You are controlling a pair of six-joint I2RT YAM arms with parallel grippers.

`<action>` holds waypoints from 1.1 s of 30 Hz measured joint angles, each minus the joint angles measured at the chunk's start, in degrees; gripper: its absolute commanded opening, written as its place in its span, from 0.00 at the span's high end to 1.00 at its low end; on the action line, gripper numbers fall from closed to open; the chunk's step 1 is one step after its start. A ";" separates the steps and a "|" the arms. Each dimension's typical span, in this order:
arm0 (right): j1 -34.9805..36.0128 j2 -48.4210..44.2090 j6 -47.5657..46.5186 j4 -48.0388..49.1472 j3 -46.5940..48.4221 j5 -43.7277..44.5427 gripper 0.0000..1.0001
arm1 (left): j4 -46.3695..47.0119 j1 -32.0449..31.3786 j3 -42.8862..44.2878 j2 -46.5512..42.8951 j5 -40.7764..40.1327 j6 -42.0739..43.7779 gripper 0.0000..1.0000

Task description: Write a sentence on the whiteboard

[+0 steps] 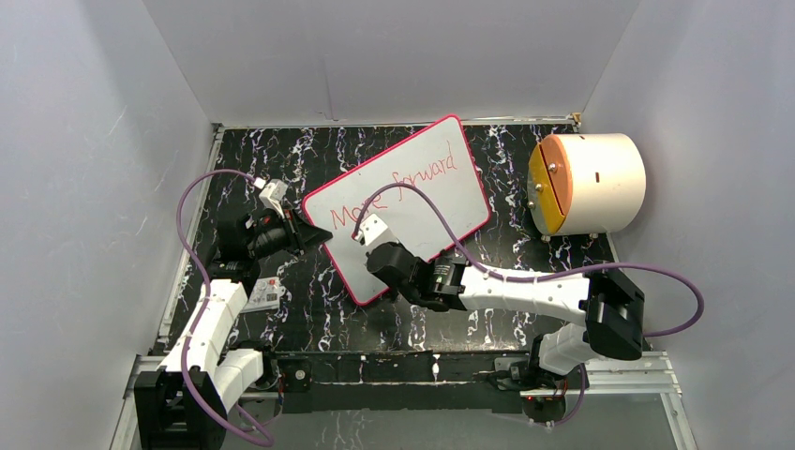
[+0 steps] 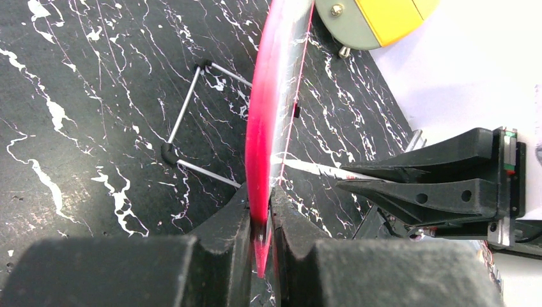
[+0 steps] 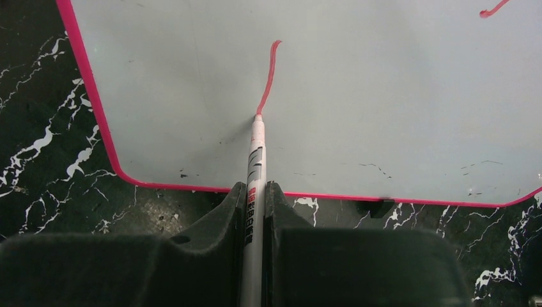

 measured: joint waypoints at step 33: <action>-0.74 -4.00 -0.57 8.83 -5.11 -0.02 1.00 | 0.00 0.00 0.00 0.07 0.04 0.00 1.00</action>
